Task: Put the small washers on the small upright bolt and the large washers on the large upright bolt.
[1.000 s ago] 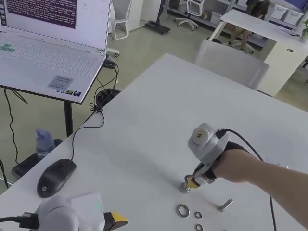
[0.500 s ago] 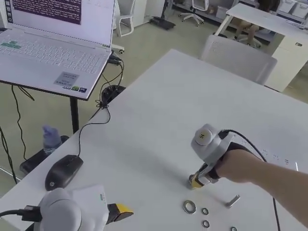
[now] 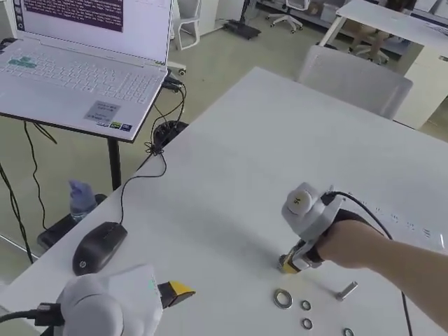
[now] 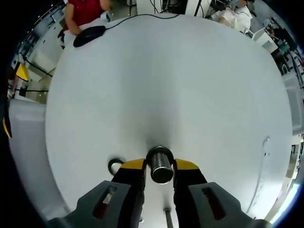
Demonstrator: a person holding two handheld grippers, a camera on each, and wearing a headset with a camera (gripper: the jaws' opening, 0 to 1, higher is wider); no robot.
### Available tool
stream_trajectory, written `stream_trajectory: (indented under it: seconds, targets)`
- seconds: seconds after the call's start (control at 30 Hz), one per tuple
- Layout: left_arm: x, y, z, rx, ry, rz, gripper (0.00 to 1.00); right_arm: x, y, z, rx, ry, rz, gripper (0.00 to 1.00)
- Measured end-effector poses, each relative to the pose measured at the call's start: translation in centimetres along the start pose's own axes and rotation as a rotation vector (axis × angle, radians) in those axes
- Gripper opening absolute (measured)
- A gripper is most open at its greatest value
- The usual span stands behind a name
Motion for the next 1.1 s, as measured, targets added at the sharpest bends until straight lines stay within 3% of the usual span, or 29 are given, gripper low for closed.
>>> stream_trajectory:
  seconds: [0.23,0.4,0.57,0.63,1.1]
  targets:
    - [0.8,0.4,-1.2,-0.071,-0.002,-0.006,0.81,-0.1,0.1,0.1,0.004,-0.006,0.003,0.22]
    - [1.0,0.6,-1.0,-0.071,0.010,-0.014,0.84,-0.2,0.2,0.0,0.000,-0.005,0.002,0.22]
    - [1.0,0.8,-1.0,-0.074,0.008,0.005,0.93,-0.2,0.1,0.0,-0.001,-0.014,0.000,0.22]
    - [1.2,0.8,-0.9,-0.070,0.008,-0.013,0.92,-0.2,0.1,-0.1,0.003,-0.021,0.004,0.22]
    - [1.6,1.2,-0.7,-0.053,0.010,-0.031,0.91,-0.2,0.2,0.0,-0.004,-0.010,-0.004,0.23]
Point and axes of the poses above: the centre of the closed fingertips' face, and the gripper's own axes: y roughly forward along the fingers, z roughly to its right, x roughly out of its underside, the point moved 5 cm from there along -y, roughly backward along the fingers, and after that the axes turned 11 degrees about -z, right-handed, at the moved point
